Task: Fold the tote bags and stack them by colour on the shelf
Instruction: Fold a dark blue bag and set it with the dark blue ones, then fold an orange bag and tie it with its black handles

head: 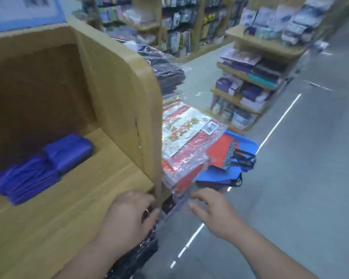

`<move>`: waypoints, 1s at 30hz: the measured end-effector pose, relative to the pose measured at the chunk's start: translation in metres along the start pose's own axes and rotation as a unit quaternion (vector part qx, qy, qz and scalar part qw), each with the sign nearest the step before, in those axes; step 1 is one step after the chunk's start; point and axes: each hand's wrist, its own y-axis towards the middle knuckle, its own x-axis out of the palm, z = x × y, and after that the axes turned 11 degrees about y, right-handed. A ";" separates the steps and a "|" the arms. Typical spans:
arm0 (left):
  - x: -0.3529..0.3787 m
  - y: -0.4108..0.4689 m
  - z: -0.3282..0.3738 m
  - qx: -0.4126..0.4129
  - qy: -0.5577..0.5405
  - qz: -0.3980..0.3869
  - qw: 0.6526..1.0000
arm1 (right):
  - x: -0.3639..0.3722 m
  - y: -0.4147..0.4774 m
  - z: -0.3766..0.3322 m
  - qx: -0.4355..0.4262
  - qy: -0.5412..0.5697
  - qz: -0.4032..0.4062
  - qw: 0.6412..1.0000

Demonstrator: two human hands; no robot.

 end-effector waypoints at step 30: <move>0.279 0.465 0.235 -0.135 0.027 -0.280 0.950 | -0.372 0.180 0.367 0.266 -0.084 -0.051 0.959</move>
